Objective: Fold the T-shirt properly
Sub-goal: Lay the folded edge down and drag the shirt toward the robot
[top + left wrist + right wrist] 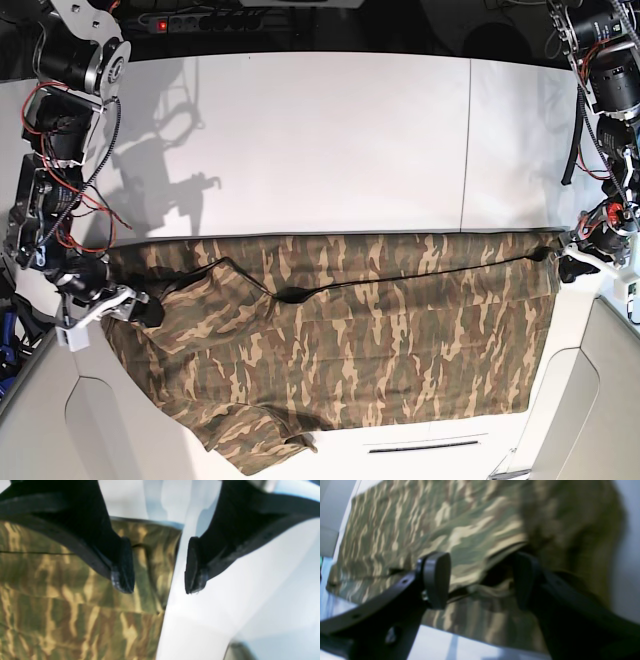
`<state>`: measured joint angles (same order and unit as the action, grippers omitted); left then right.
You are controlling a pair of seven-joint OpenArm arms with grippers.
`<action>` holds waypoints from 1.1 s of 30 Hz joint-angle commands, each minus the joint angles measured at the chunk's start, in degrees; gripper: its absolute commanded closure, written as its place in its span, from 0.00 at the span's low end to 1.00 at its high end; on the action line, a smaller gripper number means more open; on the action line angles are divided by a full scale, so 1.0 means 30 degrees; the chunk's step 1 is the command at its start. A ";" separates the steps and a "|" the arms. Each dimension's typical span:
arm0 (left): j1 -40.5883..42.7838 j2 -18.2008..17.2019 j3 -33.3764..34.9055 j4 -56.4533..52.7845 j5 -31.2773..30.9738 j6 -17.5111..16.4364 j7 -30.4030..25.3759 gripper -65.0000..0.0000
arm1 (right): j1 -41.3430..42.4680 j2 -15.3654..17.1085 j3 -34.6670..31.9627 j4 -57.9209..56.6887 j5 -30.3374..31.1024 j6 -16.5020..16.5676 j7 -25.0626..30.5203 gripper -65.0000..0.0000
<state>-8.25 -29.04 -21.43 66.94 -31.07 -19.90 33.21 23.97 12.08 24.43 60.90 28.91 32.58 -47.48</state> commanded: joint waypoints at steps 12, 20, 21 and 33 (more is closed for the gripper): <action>-0.0357 -0.0342 -0.0117 -0.0022 -0.0204 0.1501 0.0036 0.34 | -0.1683 0.2339 0.1443 0.0350 0.0933 0.0058 0.1501 0.40; -0.0321 0.0007 -0.0117 -0.1166 -0.0211 0.1647 -0.0357 0.34 | -0.3526 0.2492 0.1443 0.0299 0.0998 -0.0437 0.3832 0.40; -0.0321 0.0117 -0.0117 -0.1348 -0.0204 0.1639 -0.0495 0.34 | -0.3628 0.2448 0.1443 0.0277 0.0991 -0.0444 0.4087 0.40; -0.0313 0.1807 -0.0109 -0.2004 0.0459 0.1625 -0.1231 0.35 | -0.3643 0.1923 -0.1093 -0.1727 0.0495 -0.1938 0.6783 0.40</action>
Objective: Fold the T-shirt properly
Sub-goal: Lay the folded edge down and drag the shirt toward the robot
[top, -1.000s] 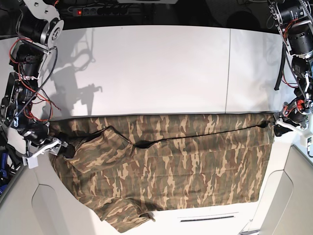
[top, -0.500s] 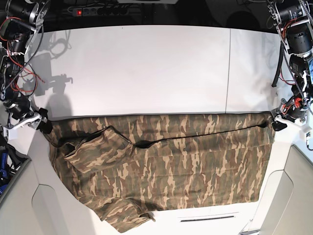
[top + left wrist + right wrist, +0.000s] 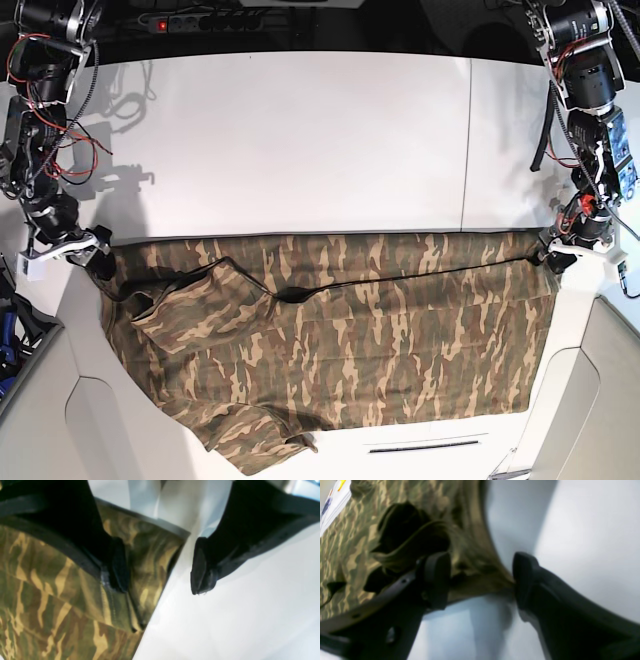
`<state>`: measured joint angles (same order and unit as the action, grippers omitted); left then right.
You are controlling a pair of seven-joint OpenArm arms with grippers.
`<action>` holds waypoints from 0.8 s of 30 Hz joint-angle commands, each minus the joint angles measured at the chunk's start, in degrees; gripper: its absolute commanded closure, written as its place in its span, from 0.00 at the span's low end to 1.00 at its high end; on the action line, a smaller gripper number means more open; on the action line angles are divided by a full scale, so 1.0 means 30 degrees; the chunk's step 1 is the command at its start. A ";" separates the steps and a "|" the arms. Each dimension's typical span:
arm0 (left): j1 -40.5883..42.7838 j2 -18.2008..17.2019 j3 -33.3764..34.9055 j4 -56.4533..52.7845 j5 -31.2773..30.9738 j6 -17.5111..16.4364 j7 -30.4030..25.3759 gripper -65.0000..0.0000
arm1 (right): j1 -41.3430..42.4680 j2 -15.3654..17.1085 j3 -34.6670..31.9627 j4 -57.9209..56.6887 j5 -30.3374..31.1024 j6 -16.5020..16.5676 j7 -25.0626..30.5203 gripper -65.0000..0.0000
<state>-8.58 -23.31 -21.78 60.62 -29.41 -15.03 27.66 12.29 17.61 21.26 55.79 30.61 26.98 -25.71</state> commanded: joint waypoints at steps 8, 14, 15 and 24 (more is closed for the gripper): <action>-0.0211 0.0539 0.0007 0.0102 -0.0095 -0.0219 0.0721 0.50 | 0.0415 -0.1319 -0.0772 -0.0109 -0.2543 -0.0226 0.1282 0.74; -0.0219 0.0321 0.0007 0.0124 0.0335 -0.0408 0.0721 1.00 | 0.0627 -0.1428 -0.0772 -0.0087 -0.3140 -0.0182 0.1778 1.00; -0.0211 0.0182 0.0007 0.0197 0.0335 -0.1005 0.0721 1.00 | 0.0670 -0.1421 -0.0758 -0.0066 -0.3147 -0.0073 0.1770 1.00; 0.0131 -0.0656 0.0000 0.2892 0.0299 -0.2783 0.3279 1.00 | -0.0539 -0.1311 0.0401 0.3249 -0.3701 0.0080 -0.1523 1.00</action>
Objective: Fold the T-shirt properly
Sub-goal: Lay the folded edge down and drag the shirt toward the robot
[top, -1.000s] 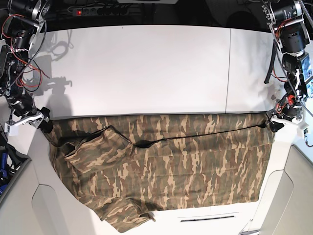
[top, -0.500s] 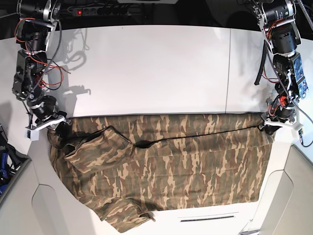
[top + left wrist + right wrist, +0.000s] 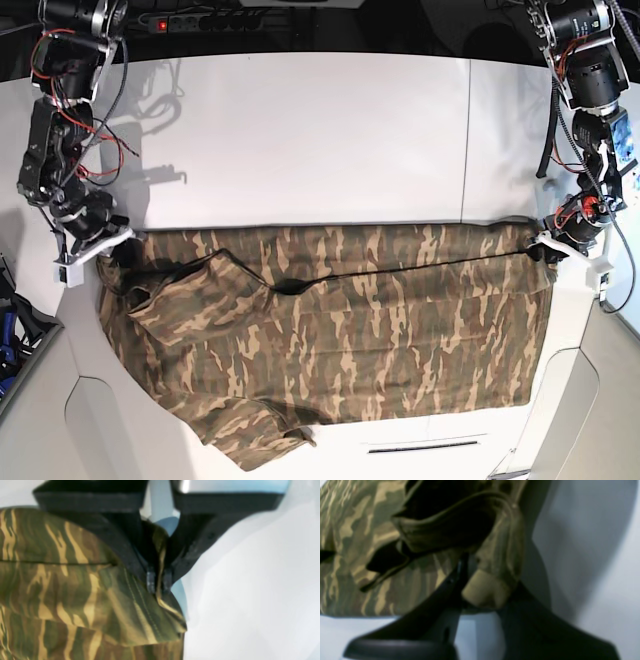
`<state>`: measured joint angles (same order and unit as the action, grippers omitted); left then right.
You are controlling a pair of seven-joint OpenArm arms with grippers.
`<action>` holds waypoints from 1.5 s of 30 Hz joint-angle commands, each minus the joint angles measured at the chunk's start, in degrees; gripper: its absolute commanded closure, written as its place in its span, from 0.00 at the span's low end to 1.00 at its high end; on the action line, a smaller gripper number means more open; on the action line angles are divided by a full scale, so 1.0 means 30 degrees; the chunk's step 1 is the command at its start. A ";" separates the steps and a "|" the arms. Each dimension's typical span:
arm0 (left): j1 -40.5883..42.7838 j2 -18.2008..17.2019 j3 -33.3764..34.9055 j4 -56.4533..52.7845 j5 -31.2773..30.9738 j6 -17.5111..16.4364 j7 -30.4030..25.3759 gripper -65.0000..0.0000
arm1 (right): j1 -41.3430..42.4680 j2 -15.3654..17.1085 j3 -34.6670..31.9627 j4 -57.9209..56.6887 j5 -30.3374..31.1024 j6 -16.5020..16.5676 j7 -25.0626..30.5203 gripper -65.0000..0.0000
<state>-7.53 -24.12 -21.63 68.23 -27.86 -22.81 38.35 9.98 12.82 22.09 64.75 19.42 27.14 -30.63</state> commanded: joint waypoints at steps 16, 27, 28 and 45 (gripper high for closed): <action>0.7380 -0.0299 -0.0197 0.8743 -0.1348 -0.0109 -0.0270 1.00 | -0.6623 0.0277 0.1355 0.7570 0.1909 0.0481 -0.1042 1.00; 1.1278 -0.0153 -0.0197 1.2305 -0.0976 0.0525 -0.0255 1.00 | -1.0440 0.0284 0.2914 1.0433 0.4189 0.1399 -0.1923 1.00; 1.1526 -0.0160 -0.0197 1.2466 -0.0911 0.0525 -0.0255 1.00 | -1.0608 0.0284 0.3206 1.0455 0.4575 0.1399 -0.2157 1.00; 1.3675 0.0918 -0.0189 1.4098 -0.0925 0.0233 0.0444 1.00 | -1.1533 0.0568 0.6047 1.0448 0.7031 0.1588 -0.3818 1.00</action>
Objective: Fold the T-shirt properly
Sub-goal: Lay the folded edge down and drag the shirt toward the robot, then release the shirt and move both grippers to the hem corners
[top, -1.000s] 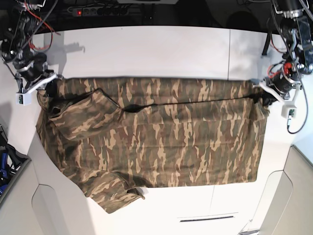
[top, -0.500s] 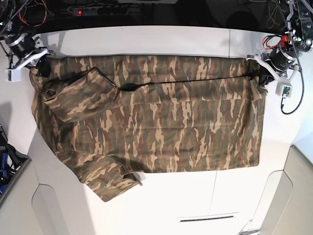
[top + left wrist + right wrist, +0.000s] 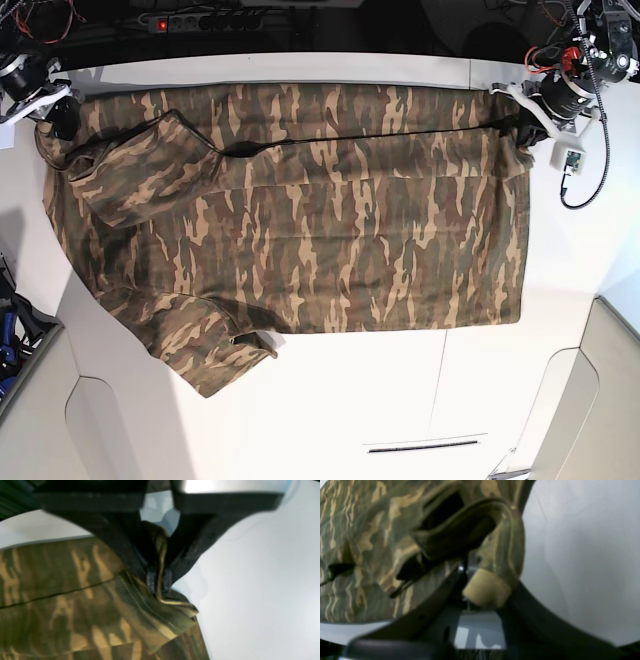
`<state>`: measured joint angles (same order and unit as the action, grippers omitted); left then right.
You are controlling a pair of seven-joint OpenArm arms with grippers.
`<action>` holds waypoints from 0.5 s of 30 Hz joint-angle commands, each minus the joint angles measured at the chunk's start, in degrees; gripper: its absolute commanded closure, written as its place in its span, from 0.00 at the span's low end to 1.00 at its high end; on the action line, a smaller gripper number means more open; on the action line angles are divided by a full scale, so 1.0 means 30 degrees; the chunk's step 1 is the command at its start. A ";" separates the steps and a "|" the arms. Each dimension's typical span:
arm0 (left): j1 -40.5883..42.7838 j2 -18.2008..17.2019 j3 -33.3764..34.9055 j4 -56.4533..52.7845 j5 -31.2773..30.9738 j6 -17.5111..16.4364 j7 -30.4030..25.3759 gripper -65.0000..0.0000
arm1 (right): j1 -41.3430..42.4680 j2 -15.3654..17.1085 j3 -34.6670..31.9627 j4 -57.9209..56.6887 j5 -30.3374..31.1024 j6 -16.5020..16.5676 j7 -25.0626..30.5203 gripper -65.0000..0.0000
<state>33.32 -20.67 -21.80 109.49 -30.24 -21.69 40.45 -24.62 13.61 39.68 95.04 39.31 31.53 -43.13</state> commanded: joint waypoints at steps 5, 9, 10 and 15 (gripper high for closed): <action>0.0058 0.0328 -0.0131 0.0342 -0.0131 -0.0124 0.0707 1.00 | 0.0007 0.0277 0.0204 0.0350 0.0393 -0.0095 -0.0175 1.00; 0.0058 0.0321 -0.0138 0.0342 -0.0124 -0.0124 0.0845 0.90 | 0.0058 0.0270 0.0867 0.0350 0.0204 -0.0299 -0.0211 0.62; 0.0058 0.0321 -0.0138 0.0342 -0.0131 -0.0131 0.0860 0.83 | 0.0066 0.0277 0.1260 0.0350 0.0284 -0.0299 -0.0197 0.60; -0.0015 0.0299 -0.0189 0.0342 -0.0124 -0.0131 0.0889 0.61 | 0.0525 0.0284 0.4065 0.0350 0.1268 -0.0270 -0.0131 0.60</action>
<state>33.30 -19.07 -21.82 109.51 -30.22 -21.74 43.72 -23.44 13.47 51.55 95.02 42.13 30.57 -44.93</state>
